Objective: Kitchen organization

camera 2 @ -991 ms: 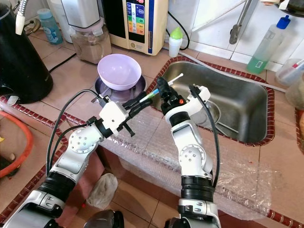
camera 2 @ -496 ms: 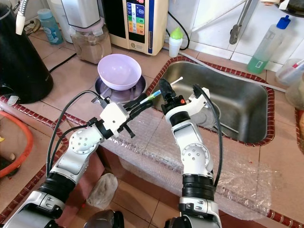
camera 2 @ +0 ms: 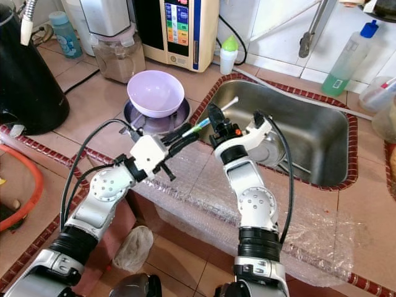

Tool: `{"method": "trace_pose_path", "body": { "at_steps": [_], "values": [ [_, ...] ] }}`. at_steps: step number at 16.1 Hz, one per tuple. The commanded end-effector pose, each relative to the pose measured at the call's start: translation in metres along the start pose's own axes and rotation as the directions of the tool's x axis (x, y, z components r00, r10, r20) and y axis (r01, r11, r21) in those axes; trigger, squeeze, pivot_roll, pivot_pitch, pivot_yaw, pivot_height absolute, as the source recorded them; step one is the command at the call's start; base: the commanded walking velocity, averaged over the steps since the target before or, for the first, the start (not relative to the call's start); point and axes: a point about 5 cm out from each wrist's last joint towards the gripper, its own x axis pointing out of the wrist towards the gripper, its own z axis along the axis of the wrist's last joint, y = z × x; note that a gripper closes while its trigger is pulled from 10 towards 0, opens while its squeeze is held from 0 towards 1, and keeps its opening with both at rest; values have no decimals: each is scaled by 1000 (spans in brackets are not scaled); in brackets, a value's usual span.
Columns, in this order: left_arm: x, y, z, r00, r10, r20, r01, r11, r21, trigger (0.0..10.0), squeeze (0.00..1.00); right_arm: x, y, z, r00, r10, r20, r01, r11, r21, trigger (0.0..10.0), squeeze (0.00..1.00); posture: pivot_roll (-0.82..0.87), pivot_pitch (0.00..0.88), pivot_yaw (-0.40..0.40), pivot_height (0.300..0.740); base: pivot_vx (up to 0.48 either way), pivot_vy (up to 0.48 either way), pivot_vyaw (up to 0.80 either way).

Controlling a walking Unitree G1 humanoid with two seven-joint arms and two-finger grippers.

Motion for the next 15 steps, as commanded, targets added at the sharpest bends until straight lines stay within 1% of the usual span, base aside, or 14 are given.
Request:
{"method": "trace_pose_path", "body": {
  "at_steps": [1, 2, 3, 4, 5, 6, 7, 8, 10, 11, 12, 13, 14, 15],
  "values": [
    [2, 1, 5, 1000, -4, 25, 4, 1000, 15, 0, 0, 2, -2, -4, 1000, -22, -7, 22, 1000, 11, 0, 0, -8, 21, 30, 740, 0, 0, 0],
    [2, 1, 5, 1000, -4, 22, 4, 1000, 15, 0, 0, 2, -3, -4, 1000, -22, -13, 22, 1000, -3, 0, 0, -8, 21, 30, 740, 0, 0, 0],
    [1, 1, 4, 1000, -2, 19, 2, 1000, 16, 0, 0, 2, -4, -3, 1000, -26, -18, 25, 999, -42, 0, 0, -1, 20, 25, 740, 0, 0, 0],
    [0, 1, 3, 1000, 0, 13, 0, 1000, 13, 2824, 0, 2, -7, -2, 999, -41, -13, 40, 995, -97, 0, 0, 1, 20, 23, 740, 0, 0, 0],
    [0, 2, 3, 1000, 0, 10, -1, 1000, 13, 9255, 43, 3, -8, 0, 999, -48, -6, 47, 992, -120, 0, 0, 3, 20, 22, 740, 0, 0, 0],
    [-1, 2, 2, 1000, 5, 7, -5, 1000, 12, 10000, 843, 4, -9, 2, 998, -58, 5, 58, 986, -159, 0, 0, 6, 17, 21, 740, 0, 0, 0],
    [-1, 2, 2, 1000, 6, 7, -6, 1000, 10, 10000, 1000, 5, -10, 3, 998, -60, 7, 61, 984, -169, 0, 0, 7, 17, 22, 740, 0, 0, 0],
    [-2, 3, 2, 1000, 8, 8, -8, 1000, 7, 10000, 1000, 6, -12, 6, 997, -73, 17, 75, 979, -187, 0, 0, 8, 15, 22, 740, 0, 0, 0],
    [-1, 5, 3, 1000, 2, 13, -2, 1000, 15, 10000, 1000, 9, -15, 11, 994, -100, 47, 108, 974, -199, 0, 0, 13, 11, 23, 740, 0, 0, 0],
    [-1, 8, 5, 1000, -2, 14, 1, 1000, 27, 10000, 1000, 15, -16, 19, 989, -113, 90, 130, 968, -215, 0, 0, 17, 11, 27, 740, 0, 0, 0],
    [-1, 10, 6, 1000, -6, 12, 6, 999, 31, 10000, 1000, 19, -16, 24, 987, -115, 113, 138, 964, -227, 0, 0, 18, 15, 31, 740, 0, 0, 0],
    [-2, 9, 6, 1000, -16, 10, 16, 1000, 23, 10000, 1000, 21, -16, 27, 984, -121, 131, 152, 952, -266, 0, 0, 18, 15, 32, 740, 0, 0, 0],
    [-4, 6, 5, 999, -44, -8, 44, 999, -6, 10000, 1000, 26, -19, 37, 974, -146, 173, 201, 909, -365, 0, 0, 22, 19, 37, 740, 0, 0, 0],
    [-6, 4, 3, 997, -68, -32, 67, 997, -26, 10000, 1000, 28, -27, 44, 961, -191, 202, 261, 869, -421, 0, 0, 24, 22, 43, 740, 0, 0, 0]
  ]
}}
